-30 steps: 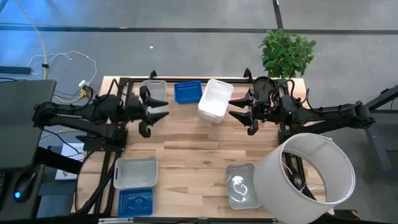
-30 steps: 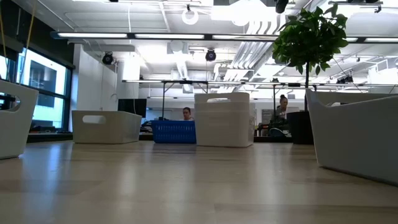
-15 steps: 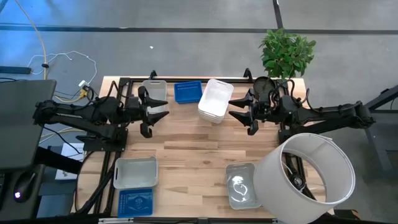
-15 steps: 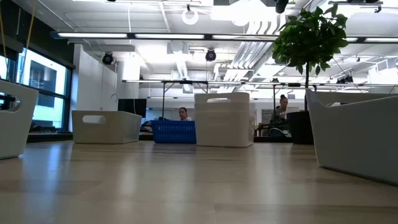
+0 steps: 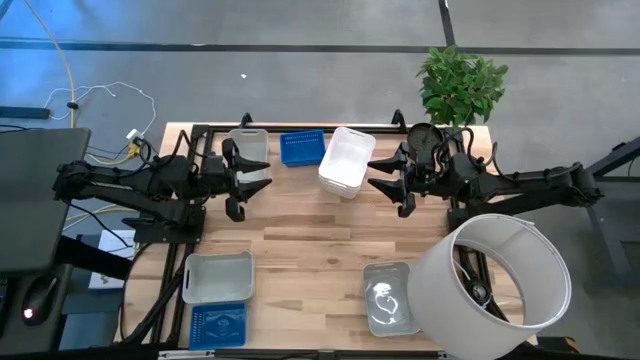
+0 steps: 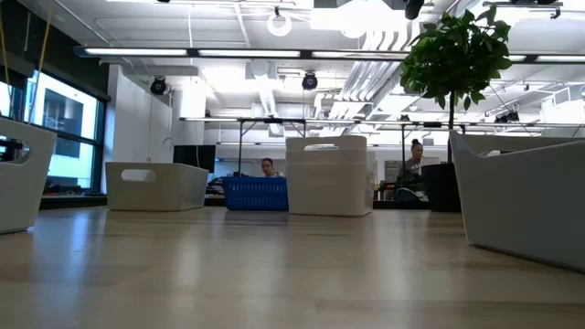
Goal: Stack baskets by color
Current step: Stack the bottom left gray bin on the top gray bin
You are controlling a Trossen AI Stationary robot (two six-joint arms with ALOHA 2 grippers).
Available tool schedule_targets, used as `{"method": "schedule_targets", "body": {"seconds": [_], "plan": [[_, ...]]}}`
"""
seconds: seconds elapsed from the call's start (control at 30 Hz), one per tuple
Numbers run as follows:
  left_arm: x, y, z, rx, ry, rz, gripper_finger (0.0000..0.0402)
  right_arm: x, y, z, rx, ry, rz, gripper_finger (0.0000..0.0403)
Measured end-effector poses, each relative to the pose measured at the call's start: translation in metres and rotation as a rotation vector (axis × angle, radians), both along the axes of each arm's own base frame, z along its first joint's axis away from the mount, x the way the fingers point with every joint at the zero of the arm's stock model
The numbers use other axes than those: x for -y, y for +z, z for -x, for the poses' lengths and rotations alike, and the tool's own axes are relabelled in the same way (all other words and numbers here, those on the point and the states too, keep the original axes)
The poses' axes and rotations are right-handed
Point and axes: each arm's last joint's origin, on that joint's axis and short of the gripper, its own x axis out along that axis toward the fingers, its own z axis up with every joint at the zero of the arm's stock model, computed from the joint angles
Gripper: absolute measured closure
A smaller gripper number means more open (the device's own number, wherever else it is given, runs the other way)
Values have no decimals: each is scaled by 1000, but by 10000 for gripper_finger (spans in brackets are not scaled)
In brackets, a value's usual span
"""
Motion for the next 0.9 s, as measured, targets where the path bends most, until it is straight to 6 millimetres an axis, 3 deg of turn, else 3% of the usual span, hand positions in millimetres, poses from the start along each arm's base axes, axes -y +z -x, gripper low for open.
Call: {"method": "schedule_targets", "body": {"seconds": [0.17, 0.5, 0.67, 0.9], "plan": [[0, 0, 0, 2, 0, 6, 229, 0, 0, 0, -1, -3, 12, 194], [0, -1, 0, 37, -26, 181, 229, 0, 0, 0, -1, -5, 18, 194], [5, -3, -5, -196, -96, 308, 229, 0, 0, 0, -2, -4, 18, 194], [30, -19, -11, -658, -188, 566, 229, 0, -3, -1, -37, -4, 18, 194]]}}
